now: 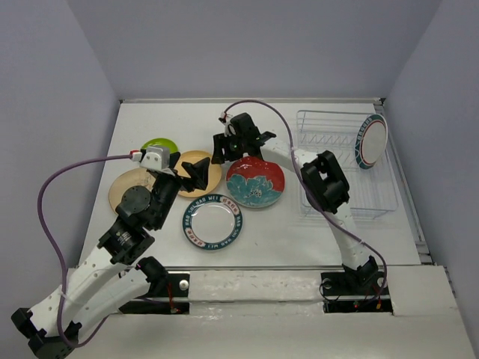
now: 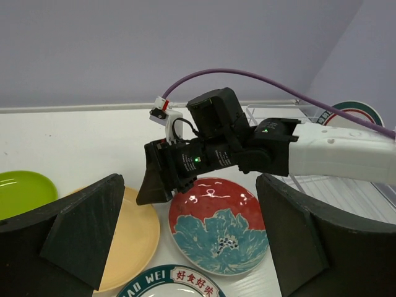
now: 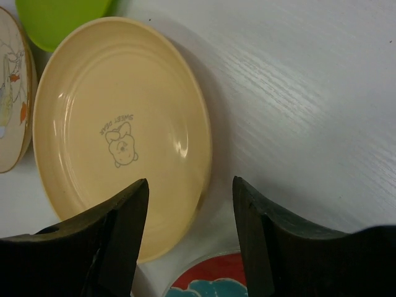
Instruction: Load the plates into the dish rack
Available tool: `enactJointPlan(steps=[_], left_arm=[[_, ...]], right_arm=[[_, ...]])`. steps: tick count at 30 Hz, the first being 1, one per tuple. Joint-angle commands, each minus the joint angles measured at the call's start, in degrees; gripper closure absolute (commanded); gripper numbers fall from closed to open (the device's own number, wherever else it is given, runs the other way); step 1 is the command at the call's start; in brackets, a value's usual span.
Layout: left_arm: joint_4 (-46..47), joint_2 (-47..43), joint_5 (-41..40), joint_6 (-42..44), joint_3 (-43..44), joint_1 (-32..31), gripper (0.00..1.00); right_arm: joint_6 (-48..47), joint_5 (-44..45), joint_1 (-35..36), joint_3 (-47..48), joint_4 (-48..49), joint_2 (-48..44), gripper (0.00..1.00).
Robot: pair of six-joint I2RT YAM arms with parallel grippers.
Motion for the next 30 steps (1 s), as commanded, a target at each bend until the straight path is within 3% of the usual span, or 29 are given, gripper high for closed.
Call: enactJointPlan(steps=[1,10,15,18,27,30], left_arm=[[3.52,0.02,-1.17,1.03,-0.06,0.31,0.01],[3.52,-0.33,-0.73,1.03,-0.06,0.49,0.01],[3.52,-0.95,-0.64,1.03,-0.06,0.49,0.01],[3.52,-1.12,-0.29,0.94,-0.06,0.49,0.01],[3.35,-2.79,0.5,0.68,0.12,0.49,0.01],[3.35,-3.76,1.37,0.33,0.29,0.49,0.01]], right_arm=[[1.82,0.98,-0.12,4.56,0.77,2.55,0.39],[4.72,-0.51,0.41,6.94,0.68,6.96,0.58],[5.07,1.5,0.41,6.51,0.85,5.57,0.82],[4.28,3.78,0.41,4.75,1.21,3.02,0.89],[-1.25,17.05,-0.12,-1.75,2.17,-14.11,0.93],[-4.06,26.17,-2.83,-4.99,2.44,-22.46,0.93]])
